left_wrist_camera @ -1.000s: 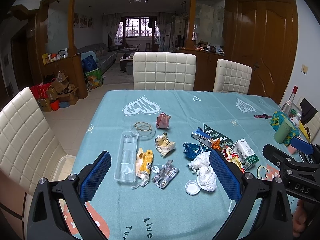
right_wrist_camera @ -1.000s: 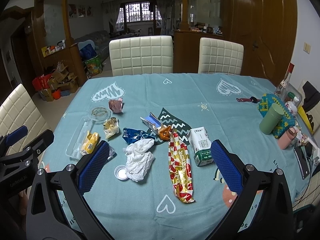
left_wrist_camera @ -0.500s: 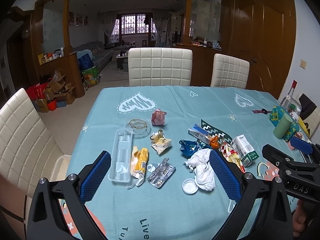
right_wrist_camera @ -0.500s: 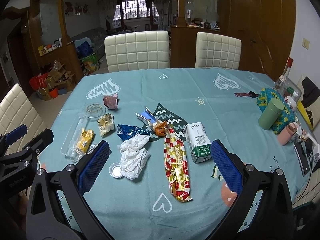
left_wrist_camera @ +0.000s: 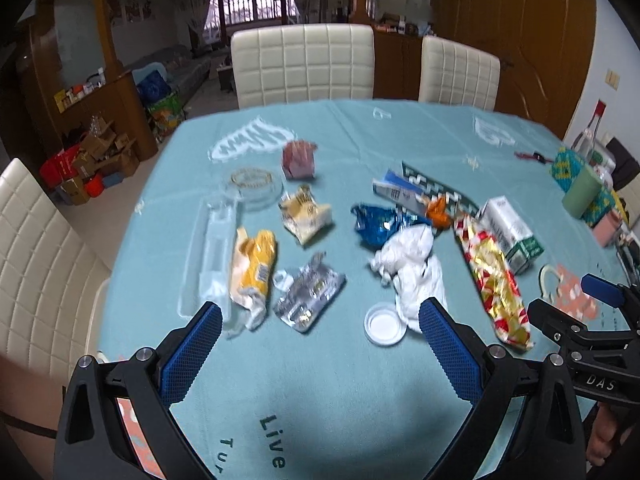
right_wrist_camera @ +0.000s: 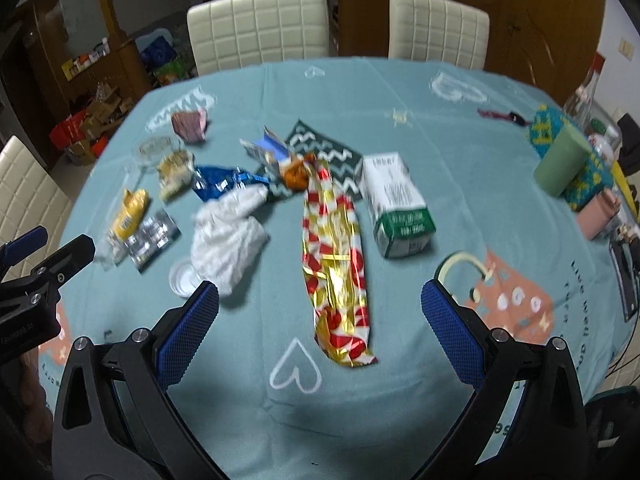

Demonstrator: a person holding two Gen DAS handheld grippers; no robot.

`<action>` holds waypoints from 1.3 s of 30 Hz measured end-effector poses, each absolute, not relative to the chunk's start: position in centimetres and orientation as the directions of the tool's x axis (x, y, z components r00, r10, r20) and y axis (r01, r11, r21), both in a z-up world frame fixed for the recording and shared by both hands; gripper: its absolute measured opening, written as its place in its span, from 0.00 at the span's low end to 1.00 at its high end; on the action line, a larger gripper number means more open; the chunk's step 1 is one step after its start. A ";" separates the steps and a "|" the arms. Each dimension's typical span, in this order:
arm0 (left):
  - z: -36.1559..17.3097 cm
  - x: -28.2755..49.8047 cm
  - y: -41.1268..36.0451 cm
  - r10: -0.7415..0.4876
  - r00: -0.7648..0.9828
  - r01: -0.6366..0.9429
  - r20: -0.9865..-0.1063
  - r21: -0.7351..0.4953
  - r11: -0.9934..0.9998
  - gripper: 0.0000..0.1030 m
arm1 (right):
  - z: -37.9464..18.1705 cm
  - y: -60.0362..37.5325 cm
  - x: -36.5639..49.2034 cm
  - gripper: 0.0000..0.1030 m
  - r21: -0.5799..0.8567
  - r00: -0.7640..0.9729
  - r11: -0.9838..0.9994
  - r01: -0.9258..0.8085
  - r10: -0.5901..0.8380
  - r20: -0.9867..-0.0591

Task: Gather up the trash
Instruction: 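Grasp the red-and-gold wrapper with the right tool while the left tool grasps the white tissue, then carry both items to the clear bin on the chair and release them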

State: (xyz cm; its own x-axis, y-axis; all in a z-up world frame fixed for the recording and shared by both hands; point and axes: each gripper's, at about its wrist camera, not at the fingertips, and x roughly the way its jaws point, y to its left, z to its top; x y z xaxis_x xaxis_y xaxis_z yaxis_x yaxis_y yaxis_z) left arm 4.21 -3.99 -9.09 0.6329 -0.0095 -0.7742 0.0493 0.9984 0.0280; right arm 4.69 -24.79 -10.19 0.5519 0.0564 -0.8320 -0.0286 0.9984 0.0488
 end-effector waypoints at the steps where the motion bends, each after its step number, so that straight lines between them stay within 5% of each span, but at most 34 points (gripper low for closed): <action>1: -9.5 4.3 -4.3 -0.010 0.627 0.054 -0.779 0.030 0.998 0.94 | -10.8 -24.9 4.7 0.97 0.047 0.547 0.999 -0.026 0.054 -0.835; 11: -12.2 7.2 -8.8 0.011 0.625 0.145 -0.781 0.130 0.981 0.94 | -15.2 -25.9 7.2 0.75 0.085 0.457 0.994 -0.076 0.110 -0.883; 13: -12.3 7.7 -9.5 -0.004 0.615 0.159 -0.789 0.120 0.980 0.94 | -16.0 -26.1 7.8 0.62 0.099 0.430 0.991 -0.092 0.129 -0.894; 14: -12.6 8.0 -9.9 -0.013 0.606 0.166 -0.795 0.111 0.980 0.94 | -16.7 -26.4 8.2 0.41 0.128 0.401 0.987 -0.098 0.157 -0.903; 15: -13.0 8.4 -10.3 -0.013 0.595 0.173 -0.804 0.112 0.979 0.94 | -17.1 -26.7 8.5 0.31 0.156 0.381 0.983 -0.097 0.181 -0.907; 17: -13.6 8.9 -11.1 -0.025 0.573 0.179 -0.819 0.095 0.979 0.94 | -16.9 -27.3 8.5 0.22 0.180 0.400 0.979 -0.098 0.204 -0.893; 27: -16.2 11.4 -13.4 0.002 0.521 0.194 -0.853 0.121 0.974 0.90 | -15.9 -27.9 8.7 0.17 0.177 0.441 0.972 -0.155 0.229 -0.868; 32: -16.3 11.3 -13.5 -0.078 0.484 0.242 -0.872 0.048 0.969 0.21 | -15.4 -27.7 8.8 0.17 0.184 0.458 0.969 -0.162 0.239 -0.856; 39: -14.0 10.1 -12.0 -0.113 0.553 0.233 -0.825 0.023 0.972 0.15 | -13.5 -26.5 8.7 0.17 0.179 0.500 0.964 -0.195 0.255 -0.827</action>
